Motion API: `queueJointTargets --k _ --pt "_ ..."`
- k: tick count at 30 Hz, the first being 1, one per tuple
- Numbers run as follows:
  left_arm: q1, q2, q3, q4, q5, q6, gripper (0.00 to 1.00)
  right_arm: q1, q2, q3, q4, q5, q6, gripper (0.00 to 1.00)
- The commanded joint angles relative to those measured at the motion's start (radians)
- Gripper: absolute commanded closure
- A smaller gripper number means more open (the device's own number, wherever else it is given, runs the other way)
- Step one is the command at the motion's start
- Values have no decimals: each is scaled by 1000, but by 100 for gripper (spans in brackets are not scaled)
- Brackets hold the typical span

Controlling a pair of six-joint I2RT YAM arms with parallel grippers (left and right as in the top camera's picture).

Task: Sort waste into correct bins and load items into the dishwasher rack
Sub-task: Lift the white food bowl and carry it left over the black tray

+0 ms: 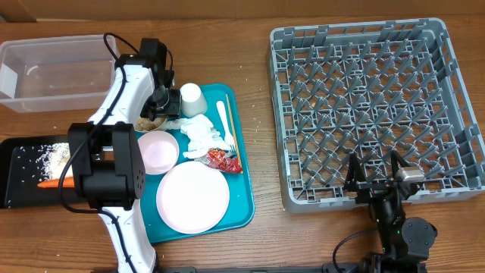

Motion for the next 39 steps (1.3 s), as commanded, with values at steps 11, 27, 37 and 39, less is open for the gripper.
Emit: queueJointTargets --k 11,27,37,39 --pt "4 9 -9 0 57 -14 44 -6 9 -10 7 10 -3 0" --pt "5 9 -9 10 19 -3 64 -6 9 -10 7 10 -3 0" --pt "5 9 -9 0 19 -3 96 -6 9 -10 7 10 -3 0" --pt "5 9 -9 0 20 -3 96 -6 9 -10 7 10 -3 0"
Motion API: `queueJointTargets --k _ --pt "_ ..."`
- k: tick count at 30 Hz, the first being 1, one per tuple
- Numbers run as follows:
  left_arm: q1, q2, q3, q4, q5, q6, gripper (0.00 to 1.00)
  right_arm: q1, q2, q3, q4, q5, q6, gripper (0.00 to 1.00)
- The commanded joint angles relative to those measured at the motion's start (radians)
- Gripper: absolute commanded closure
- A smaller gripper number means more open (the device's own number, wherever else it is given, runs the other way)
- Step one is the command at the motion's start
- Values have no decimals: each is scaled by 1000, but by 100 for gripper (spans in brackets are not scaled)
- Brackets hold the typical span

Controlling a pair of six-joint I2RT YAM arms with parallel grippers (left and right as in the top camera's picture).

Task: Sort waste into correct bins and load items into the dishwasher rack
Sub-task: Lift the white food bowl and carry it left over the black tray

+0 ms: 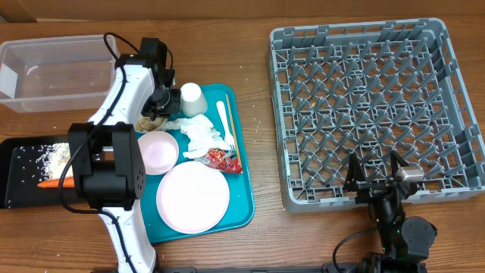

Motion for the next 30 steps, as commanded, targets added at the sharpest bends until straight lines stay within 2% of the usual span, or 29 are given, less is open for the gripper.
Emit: queueJointTargets --k 1,13,17,21,26,30 --pt "5 9 -9 -6 12 -4 96 -6 3 -10 7 10 -3 0" --pt "5 -21 58 -76 29 -51 96 -6 3 -10 7 10 -3 0" --pt "5 -51 146 -146 135 -54 96 -6 3 -10 7 10 -3 0" --pt "5 -121 215 -182 214 -87 96 -6 3 -10 7 10 -3 0" --pt "10 -219 236 -197 230 -89 96 -6 3 -10 7 10 -3 0" --pt "64 -325 236 -249 297 -121 96 -6 3 -10 7 10 -3 0"
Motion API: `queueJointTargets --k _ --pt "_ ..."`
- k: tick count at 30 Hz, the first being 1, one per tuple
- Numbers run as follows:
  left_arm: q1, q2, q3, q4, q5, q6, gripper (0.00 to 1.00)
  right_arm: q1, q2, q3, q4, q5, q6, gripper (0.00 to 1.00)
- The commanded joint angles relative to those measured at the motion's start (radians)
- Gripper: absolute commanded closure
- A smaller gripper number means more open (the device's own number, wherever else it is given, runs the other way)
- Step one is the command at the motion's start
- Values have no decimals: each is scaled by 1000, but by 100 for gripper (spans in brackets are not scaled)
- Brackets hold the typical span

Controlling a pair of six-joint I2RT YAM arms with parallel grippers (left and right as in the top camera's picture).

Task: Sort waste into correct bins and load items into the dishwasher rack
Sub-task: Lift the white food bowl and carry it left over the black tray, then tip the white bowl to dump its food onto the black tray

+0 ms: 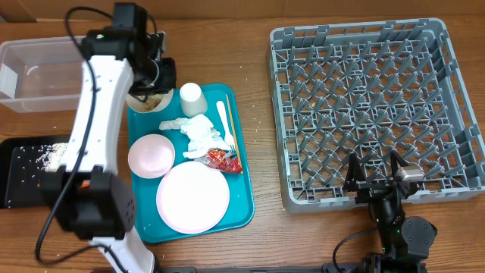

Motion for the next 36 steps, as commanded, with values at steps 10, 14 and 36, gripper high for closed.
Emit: queueJointTargets --k 10,14,36 --pt "401 -158 12 -166 301 -69 96 -6 1 -10 7 10 -3 0" --pt "525 -158 -5 -185 336 -64 96 -6 1 -10 7 10 -3 0" --pt "820 -149 -287 14 689 -31 96 -6 1 -10 7 10 -3 0"
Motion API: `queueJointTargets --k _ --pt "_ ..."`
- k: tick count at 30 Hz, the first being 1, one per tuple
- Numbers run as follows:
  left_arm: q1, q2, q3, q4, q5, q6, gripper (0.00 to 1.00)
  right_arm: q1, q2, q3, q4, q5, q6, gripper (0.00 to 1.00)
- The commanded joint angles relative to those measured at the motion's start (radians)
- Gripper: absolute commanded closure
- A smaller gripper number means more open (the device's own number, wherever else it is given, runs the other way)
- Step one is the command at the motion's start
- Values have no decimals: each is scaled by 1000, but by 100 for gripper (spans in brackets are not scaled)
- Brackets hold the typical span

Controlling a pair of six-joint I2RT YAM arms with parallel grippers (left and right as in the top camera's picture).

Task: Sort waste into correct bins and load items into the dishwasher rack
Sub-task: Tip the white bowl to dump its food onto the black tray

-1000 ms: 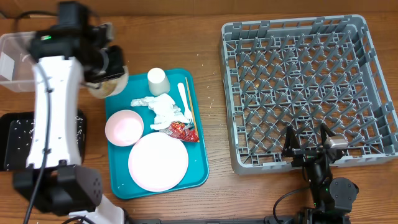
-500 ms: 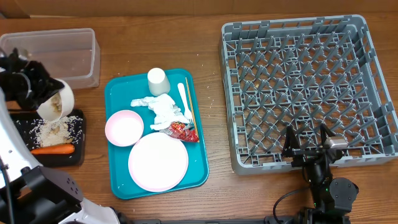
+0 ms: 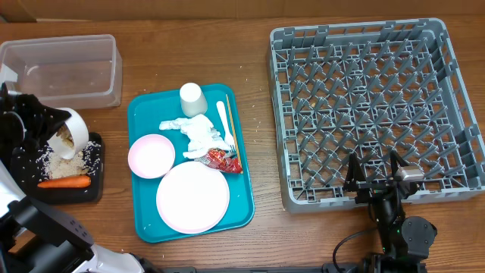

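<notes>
My left gripper (image 3: 42,125) is at the far left, shut on a white bowl (image 3: 68,133) holding beige food scraps. The bowl is tilted on its side over the black bin (image 3: 95,189), which holds scattered rice and a carrot (image 3: 64,182). On the teal tray (image 3: 244,205) are a white cup (image 3: 192,98), a pink bowl (image 3: 151,155), a white plate (image 3: 192,196), a crumpled napkin (image 3: 198,130), a red wrapper (image 3: 220,158) and a white utensil (image 3: 225,121) next to a chopstick. My right gripper (image 3: 373,176) rests open at the front edge of the grey dishwasher rack (image 3: 371,106).
A clear plastic bin (image 3: 61,72) stands at the back left, just behind the black bin. The rack fills the right half of the table. Bare wood lies between tray and rack.
My left gripper has moved with the bowl from over the tray's far left corner to above the black bin, and the bowl is now tipped on its side. The right arm is unchanged.
The left gripper was first down at a scrap-filled bowl at the tray's far left corner and stayed there. Then it held that bowl at the tray's back edge with the arm swung up. Now the bowl is tilted over the black bin.
</notes>
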Motion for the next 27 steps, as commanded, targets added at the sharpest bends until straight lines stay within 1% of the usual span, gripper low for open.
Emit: queueJointTargets --k 1,11,17,20,25,27 --pt "47 -13 -71 43 151 15 96 -6 0 -10 7 10 -3 0" --pt "158 -11 -245 179 182 19 96 -6 0 -10 7 10 -3 0" --pt "212 3 -324 268 325 27 96 -6 0 -10 7 10 -3 0" --pt "224 36 -326 267 352 45 96 -6 0 -10 7 10 -3 0" --pt "235 102 -326 260 485 119 96 -6 0 -10 7 10 -3 0" --pt "236 119 -326 259 512 124 96 -6 0 -10 7 10 -3 0"
